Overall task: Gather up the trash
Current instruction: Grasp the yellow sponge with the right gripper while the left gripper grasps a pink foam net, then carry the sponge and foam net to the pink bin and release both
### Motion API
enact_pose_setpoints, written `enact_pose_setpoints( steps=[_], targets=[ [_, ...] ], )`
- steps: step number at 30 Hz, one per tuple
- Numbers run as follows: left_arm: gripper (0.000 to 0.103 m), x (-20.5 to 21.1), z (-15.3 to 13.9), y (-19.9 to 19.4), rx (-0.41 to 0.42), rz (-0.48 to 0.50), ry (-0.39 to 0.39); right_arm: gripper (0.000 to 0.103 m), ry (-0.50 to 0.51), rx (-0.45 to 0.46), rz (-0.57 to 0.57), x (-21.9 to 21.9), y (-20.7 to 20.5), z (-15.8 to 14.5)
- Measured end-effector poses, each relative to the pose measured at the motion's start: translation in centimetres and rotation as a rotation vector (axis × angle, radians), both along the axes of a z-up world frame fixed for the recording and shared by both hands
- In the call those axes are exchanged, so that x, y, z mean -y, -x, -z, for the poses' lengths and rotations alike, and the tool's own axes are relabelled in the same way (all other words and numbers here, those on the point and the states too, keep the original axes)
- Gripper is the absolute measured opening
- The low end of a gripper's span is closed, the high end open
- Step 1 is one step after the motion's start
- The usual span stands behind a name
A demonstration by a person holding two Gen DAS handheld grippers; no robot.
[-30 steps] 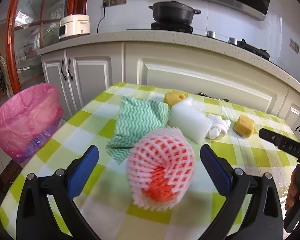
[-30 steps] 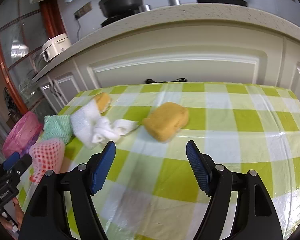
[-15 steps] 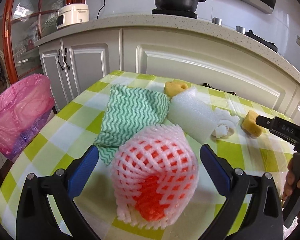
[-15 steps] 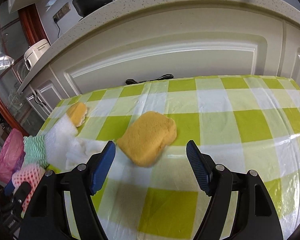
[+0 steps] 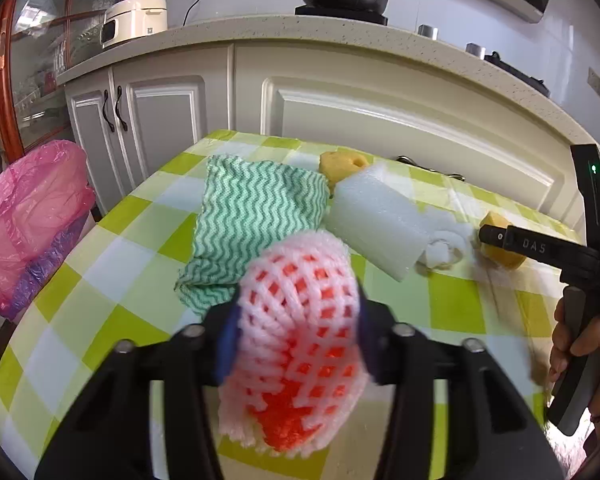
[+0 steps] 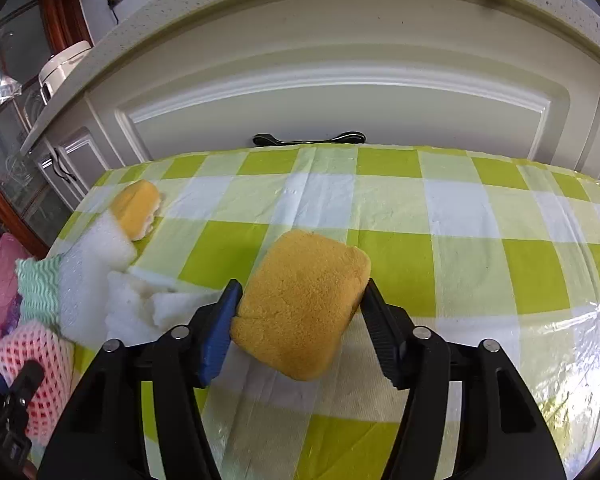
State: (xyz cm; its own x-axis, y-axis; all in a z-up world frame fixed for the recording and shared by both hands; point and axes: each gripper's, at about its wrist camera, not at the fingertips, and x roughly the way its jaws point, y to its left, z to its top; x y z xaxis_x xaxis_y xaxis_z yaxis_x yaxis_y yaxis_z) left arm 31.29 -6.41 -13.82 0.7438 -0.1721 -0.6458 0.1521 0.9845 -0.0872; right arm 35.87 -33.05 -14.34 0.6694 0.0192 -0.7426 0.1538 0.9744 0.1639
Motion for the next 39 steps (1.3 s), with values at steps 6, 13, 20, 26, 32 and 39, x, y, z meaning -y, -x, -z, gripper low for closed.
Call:
enact_pose_setpoints(
  steps=[6,13,20,26,32,39],
  targets=[
    [0.035,-0.8,-1.0,2.1,0.04,0.001,0.007,0.051,-0.029,0.047,-0.033,-0.8,3.1,-1.3],
    [0.035,-2.3,-2.3,5.0,0.083,-0.025,0.023,0.051,-0.043,0.102,-0.077,-3.1,6.9,-3.1],
    [0.035,-4.1,-3.6,8.0,0.121,-0.05,0.023,0.051,-0.063,0.145,-0.143,-5.9,10.7,-4.6],
    [0.035,-5.4,-4.7,10.6,0.153,-0.063,0.034,0.051,-0.045,0.18,-0.198,-8.5,13.3,-6.1],
    [0.035,-6.7,-5.8,13.4,0.199,-0.073,0.033,0.051,-0.039,0.224,-0.251,-10.7,15.7,-7.5],
    [0.035,-8.4,-7.3,16.7,0.247,-0.082,0.051,0.051,0.001,0.267,-0.342,-14.2,17.3,-9.3]
  ],
)
